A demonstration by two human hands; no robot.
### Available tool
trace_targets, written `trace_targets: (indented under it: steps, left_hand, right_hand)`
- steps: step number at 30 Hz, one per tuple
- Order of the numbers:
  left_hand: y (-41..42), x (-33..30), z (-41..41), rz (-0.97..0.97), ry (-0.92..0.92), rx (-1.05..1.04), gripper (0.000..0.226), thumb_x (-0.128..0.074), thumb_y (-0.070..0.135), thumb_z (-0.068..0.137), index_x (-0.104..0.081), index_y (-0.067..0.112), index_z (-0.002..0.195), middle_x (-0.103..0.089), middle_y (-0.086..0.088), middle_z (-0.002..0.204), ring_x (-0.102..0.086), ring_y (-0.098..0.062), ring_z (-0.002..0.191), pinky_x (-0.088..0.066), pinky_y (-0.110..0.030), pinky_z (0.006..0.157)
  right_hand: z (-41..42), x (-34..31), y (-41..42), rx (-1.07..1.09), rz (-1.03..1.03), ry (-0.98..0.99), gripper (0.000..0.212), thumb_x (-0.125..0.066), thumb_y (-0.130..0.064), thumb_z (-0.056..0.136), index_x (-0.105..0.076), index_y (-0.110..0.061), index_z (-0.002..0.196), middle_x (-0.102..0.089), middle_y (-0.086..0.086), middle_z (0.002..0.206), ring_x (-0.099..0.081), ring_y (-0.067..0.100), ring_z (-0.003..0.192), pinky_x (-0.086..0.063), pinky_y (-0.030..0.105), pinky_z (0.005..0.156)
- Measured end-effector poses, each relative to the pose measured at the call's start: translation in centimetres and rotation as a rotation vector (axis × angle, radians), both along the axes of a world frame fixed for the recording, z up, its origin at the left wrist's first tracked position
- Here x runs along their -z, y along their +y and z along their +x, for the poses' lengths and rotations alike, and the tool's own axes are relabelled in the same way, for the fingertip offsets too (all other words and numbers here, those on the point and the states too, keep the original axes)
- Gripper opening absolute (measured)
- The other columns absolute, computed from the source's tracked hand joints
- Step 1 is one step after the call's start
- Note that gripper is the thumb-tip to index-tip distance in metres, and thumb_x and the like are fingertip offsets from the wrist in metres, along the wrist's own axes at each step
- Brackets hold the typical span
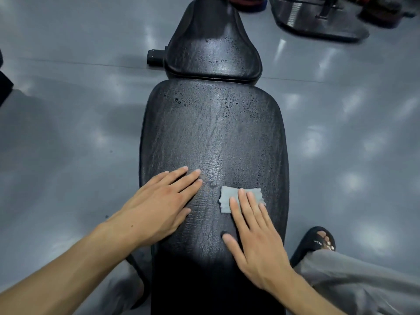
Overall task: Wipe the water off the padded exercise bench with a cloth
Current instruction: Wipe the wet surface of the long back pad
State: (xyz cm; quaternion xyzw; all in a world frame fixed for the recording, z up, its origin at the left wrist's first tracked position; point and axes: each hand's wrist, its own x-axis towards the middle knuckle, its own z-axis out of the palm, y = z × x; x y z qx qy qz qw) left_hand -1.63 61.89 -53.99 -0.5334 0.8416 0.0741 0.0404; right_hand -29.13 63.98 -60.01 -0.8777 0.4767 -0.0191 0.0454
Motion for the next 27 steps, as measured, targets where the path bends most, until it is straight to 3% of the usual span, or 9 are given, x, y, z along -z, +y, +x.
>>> trace_targets:
  steps: [4,8,11,14,17,20,24,27]
  left_hand:
    - [-0.2,0.1,0.0,-0.021,0.0,-0.013,0.067,-0.054,0.046,0.093,-0.043,0.021,0.154,-0.038,0.003,0.163,-0.04,-0.023,0.148,-0.041,-0.045,0.116]
    - [-0.3,-0.3,0.0,-0.023,-0.004,-0.049,0.067,-0.055,0.045,0.095,-0.04,0.022,0.156,-0.033,0.003,0.165,-0.035,-0.023,0.151,-0.034,-0.045,0.119]
    - [-0.5,-0.5,0.6,-0.014,0.006,-0.081,0.068,-0.052,0.046,0.097,-0.034,0.022,0.159,-0.025,0.003,0.168,-0.027,-0.023,0.154,-0.031,-0.046,0.123]
    - [-0.8,-0.8,1.2,0.003,-0.004,-0.114,0.071,-0.053,0.045,0.098,-0.031,0.019,0.16,-0.021,0.0,0.17,-0.024,-0.025,0.155,-0.03,-0.047,0.123]
    - [-1.2,-1.0,1.5,0.059,-0.044,-0.149,0.074,-0.043,0.049,0.102,-0.011,0.023,0.164,0.0,0.004,0.172,-0.004,-0.02,0.159,-0.017,-0.043,0.128]
    - [-1.2,-1.4,1.5,0.073,-0.06,-0.162,0.075,-0.04,0.05,0.103,-0.005,0.024,0.164,0.005,0.005,0.172,0.001,-0.019,0.159,-0.013,-0.042,0.128]
    - [-1.4,-1.5,1.5,0.074,-0.072,-0.178,0.075,-0.039,0.051,0.103,-0.005,0.022,0.164,0.005,0.003,0.172,0.001,-0.02,0.159,-0.014,-0.042,0.128]
    - [-1.4,-1.5,2.0,0.076,-0.073,-0.201,0.076,-0.039,0.052,0.103,-0.005,0.021,0.164,0.004,0.002,0.172,0.0,-0.021,0.159,-0.015,-0.043,0.128]
  right_hand:
    - [2.5,-1.2,-8.0,0.11,-0.045,-0.002,0.074,-0.02,-0.058,0.105,-0.011,-0.014,0.163,0.0,0.009,0.171,0.003,0.022,0.158,-0.009,0.045,0.128]
    - [5.9,-2.6,-13.0,0.253,-0.004,-0.009,0.079,-0.01,-0.062,0.102,-0.004,-0.013,0.164,0.007,0.011,0.171,0.009,0.024,0.158,-0.006,0.046,0.128]
    - [5.5,-1.9,-8.2,0.182,0.002,-0.008,0.078,-0.015,-0.062,0.104,-0.003,-0.012,0.163,0.009,0.011,0.17,0.012,0.024,0.157,-0.008,0.047,0.128]
    - [3.8,-0.5,-0.2,0.038,0.015,0.019,0.078,-0.02,-0.06,0.105,-0.008,-0.009,0.163,0.001,0.014,0.171,0.004,0.027,0.158,-0.013,0.048,0.126]
    - [2.9,0.2,3.3,-0.043,0.0,0.028,0.077,-0.027,-0.059,0.104,-0.02,-0.007,0.161,-0.011,0.016,0.169,-0.009,0.03,0.158,-0.018,0.049,0.122]
    - [4.0,-0.1,-1.4,-0.056,-0.021,0.045,0.075,-0.026,-0.057,0.105,-0.018,-0.01,0.162,-0.007,0.013,0.17,-0.004,0.027,0.158,-0.017,0.049,0.124]
    - [8.1,-2.3,-11.3,0.133,-0.039,0.016,0.077,-0.017,-0.06,0.105,-0.008,-0.012,0.163,0.002,0.012,0.171,0.004,0.025,0.158,-0.01,0.048,0.127]
    - [9.9,-2.6,-12.1,0.186,-0.03,-0.004,0.078,-0.017,-0.06,0.105,-0.006,-0.01,0.163,0.004,0.015,0.17,0.006,0.028,0.158,-0.008,0.049,0.127]
